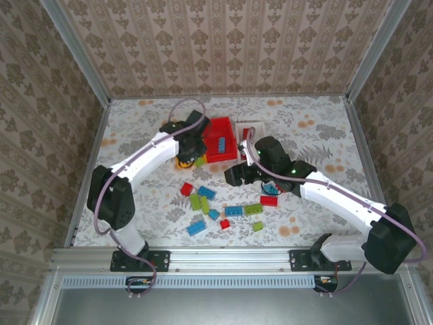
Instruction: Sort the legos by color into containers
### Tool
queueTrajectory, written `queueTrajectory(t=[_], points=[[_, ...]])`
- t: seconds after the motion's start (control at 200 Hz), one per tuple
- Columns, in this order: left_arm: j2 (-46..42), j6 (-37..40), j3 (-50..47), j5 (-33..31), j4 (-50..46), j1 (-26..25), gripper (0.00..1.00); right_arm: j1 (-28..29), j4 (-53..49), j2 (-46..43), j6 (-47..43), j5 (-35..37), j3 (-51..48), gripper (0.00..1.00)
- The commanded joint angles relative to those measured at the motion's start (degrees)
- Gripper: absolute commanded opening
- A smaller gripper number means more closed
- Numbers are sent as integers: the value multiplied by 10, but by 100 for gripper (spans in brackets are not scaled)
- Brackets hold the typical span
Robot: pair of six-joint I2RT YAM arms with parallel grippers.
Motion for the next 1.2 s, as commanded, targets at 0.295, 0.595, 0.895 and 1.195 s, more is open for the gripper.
queueTrajectory(t=[0.295, 0.595, 0.895, 1.195], points=[[199, 207, 239, -73, -103, 70, 22, -9, 97, -1, 17, 55, 7, 74], [266, 227, 246, -59, -100, 74, 31, -9, 85, -18, 30, 68, -12, 75], [238, 228, 239, -54, -102, 73, 49, -7, 1, 1, -22, 59, -5, 76], [118, 208, 170, -43, -92, 60, 54, 73, -106, 127, -192, 22, 37, 77]])
